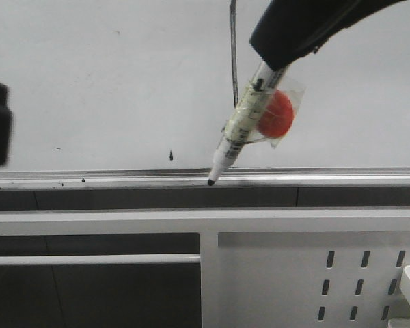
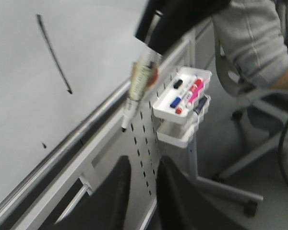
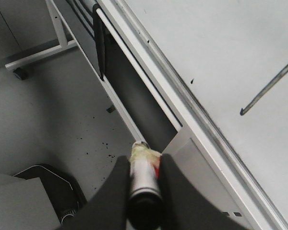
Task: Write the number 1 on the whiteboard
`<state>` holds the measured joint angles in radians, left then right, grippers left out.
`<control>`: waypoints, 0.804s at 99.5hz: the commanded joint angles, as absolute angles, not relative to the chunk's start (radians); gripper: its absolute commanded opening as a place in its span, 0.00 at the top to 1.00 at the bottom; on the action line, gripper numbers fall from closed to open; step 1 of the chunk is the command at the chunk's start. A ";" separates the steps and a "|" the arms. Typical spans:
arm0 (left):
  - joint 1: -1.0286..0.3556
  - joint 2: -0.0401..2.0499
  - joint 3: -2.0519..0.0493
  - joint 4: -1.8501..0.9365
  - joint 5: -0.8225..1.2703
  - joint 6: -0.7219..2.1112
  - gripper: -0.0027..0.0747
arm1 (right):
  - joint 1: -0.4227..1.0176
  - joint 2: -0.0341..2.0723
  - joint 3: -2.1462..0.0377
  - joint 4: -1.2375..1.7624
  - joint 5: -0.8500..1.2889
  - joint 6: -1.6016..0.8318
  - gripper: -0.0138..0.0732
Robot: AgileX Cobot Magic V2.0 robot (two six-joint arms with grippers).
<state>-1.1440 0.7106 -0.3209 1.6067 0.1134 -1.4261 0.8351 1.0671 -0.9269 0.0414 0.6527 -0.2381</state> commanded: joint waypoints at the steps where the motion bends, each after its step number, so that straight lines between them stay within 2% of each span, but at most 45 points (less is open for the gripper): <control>1: -1.142 0.802 -0.390 1.623 0.127 -1.383 0.52 | 0.848 1.073 -0.995 0.053 0.630 -0.247 0.92; 7: -1.142 0.867 -0.420 1.623 0.161 -1.383 0.46 | 0.865 1.085 -1.017 0.057 0.653 -0.247 0.92; 35: -1.142 1.089 -0.548 1.625 0.260 -1.339 0.46 | 0.896 1.109 -1.078 0.081 0.687 -0.247 0.92; 72: -1.142 1.123 -0.584 1.656 0.299 -1.363 0.47 | 0.896 1.109 -1.088 0.135 0.687 -0.261 0.92; 80: -1.142 1.123 -0.584 1.710 0.292 -1.467 0.51 | 0.896 1.109 -1.088 0.141 0.672 -0.262 0.92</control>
